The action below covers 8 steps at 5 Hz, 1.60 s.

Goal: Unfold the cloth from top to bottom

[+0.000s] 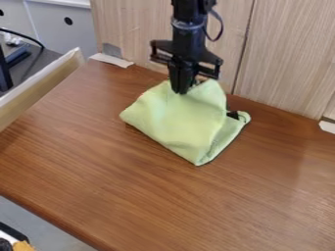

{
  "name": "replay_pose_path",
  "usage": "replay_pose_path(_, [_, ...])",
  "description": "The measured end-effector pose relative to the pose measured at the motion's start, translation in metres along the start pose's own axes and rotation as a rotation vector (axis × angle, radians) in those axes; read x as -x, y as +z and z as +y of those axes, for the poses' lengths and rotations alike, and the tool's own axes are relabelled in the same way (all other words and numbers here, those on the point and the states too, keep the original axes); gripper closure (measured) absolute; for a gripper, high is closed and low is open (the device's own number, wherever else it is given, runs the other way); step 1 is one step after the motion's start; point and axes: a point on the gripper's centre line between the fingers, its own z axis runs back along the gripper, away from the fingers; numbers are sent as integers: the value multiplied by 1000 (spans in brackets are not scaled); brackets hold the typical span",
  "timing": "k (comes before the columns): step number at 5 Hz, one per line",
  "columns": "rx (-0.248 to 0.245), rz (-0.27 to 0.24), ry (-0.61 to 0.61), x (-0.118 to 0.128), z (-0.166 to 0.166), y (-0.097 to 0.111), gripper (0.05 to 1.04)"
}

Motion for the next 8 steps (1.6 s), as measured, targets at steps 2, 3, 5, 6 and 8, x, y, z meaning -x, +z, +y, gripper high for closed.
replay_pose_path(2, [10,-72,10,41,0,38,1029])
replay_pose_path(3, [-2,-30,6,78,10,25,1029])
replay_pose_path(5, [-26,38,1,128,32,-15,1029])
replay_pose_path(6, [-30,53,-3,144,39,-24,1029])
replay_pose_path(8, [-36,86,38,172,47,-30,1007])
